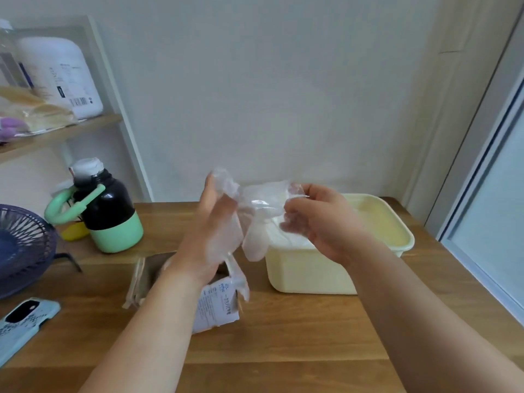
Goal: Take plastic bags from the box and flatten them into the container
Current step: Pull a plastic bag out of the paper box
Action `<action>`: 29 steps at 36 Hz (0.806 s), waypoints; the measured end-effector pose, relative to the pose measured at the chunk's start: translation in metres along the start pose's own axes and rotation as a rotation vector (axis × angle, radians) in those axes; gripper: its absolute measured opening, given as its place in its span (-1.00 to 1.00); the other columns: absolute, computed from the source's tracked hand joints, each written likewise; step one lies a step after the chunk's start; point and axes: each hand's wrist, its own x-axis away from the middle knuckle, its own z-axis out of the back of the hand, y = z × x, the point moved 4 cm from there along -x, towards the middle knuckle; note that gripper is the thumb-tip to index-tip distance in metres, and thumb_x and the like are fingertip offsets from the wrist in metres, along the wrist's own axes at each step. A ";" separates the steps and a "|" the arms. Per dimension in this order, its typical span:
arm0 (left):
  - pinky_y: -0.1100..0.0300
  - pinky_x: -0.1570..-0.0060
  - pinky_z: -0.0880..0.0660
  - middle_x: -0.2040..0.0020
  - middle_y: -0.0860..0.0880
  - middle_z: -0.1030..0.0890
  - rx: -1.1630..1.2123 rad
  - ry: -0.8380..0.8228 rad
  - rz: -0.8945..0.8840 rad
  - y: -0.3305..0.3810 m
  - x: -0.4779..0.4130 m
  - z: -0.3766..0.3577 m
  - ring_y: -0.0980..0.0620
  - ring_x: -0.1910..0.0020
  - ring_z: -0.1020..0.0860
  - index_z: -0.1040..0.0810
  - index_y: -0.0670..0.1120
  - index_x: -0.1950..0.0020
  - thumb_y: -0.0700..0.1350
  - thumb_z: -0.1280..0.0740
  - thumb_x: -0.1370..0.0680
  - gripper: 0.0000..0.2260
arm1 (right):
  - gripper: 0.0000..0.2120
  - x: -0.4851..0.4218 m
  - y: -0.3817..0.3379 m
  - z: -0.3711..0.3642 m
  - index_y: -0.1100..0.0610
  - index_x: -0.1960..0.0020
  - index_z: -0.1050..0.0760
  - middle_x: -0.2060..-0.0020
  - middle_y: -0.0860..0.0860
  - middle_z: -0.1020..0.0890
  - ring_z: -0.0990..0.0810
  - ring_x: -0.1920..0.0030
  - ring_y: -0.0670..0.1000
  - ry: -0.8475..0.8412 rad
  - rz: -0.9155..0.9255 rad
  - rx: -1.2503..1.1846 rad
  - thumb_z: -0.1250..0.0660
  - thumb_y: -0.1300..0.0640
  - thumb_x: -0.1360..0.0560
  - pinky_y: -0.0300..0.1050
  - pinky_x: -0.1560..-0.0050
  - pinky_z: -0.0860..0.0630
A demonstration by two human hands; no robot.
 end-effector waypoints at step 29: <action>0.31 -0.15 -0.44 -0.28 0.05 -0.45 -0.102 0.692 -0.380 0.020 -0.011 -0.011 0.18 -0.18 -0.47 -0.36 -0.01 -0.41 -0.07 -0.24 -0.61 -0.64 | -0.66 -0.001 -0.023 0.084 0.13 0.28 -0.42 0.33 0.07 -0.46 -0.46 0.63 -0.14 0.464 0.063 0.388 -0.03 0.46 -0.48 0.15 0.11 -0.53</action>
